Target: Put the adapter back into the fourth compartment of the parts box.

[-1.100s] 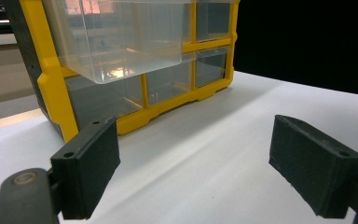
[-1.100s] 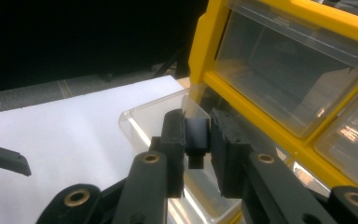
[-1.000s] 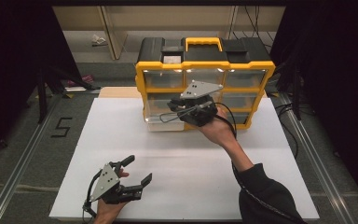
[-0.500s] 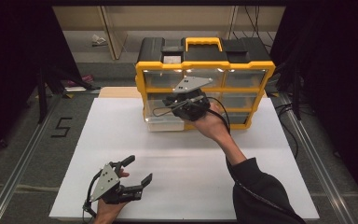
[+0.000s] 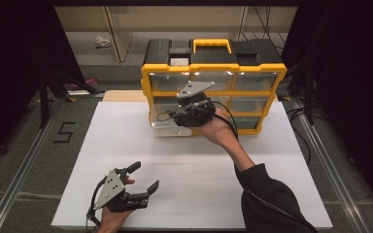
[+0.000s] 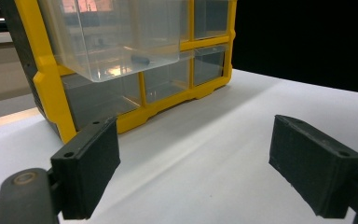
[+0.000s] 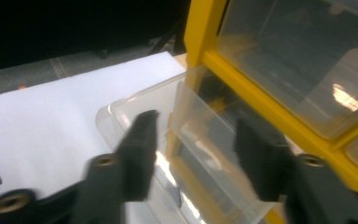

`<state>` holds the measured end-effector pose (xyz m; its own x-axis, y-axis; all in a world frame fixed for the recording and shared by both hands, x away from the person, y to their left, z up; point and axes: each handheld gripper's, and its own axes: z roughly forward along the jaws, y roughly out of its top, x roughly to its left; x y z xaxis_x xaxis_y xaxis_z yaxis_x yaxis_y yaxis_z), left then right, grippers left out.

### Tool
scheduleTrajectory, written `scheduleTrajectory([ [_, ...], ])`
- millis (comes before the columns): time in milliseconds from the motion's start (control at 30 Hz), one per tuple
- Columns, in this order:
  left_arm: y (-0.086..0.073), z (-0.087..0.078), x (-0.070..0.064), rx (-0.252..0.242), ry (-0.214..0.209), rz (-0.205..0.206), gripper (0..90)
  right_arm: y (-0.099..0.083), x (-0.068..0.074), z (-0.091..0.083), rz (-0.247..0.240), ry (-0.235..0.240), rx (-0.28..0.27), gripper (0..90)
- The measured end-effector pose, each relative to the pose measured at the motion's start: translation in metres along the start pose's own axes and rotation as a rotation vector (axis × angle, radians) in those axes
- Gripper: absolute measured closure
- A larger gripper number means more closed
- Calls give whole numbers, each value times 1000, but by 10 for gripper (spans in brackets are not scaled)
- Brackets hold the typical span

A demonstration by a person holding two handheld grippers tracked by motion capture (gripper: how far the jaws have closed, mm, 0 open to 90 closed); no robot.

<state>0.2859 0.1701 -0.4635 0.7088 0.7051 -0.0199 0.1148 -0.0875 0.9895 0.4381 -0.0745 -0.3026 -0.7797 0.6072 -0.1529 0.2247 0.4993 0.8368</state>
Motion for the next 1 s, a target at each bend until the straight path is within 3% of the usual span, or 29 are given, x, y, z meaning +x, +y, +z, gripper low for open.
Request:
scheduleTrajectory([
  [100,0,0,0,3,0,1,155,2,1,-9,17,0,-35,377],
  [400,0,1,0,6,-3,0,155,-3,10,-23,-10,2,-65,358],
  [1000,-1,2,0,16,-10,1,155,-22,22,-47,8,23,-146,309],
])
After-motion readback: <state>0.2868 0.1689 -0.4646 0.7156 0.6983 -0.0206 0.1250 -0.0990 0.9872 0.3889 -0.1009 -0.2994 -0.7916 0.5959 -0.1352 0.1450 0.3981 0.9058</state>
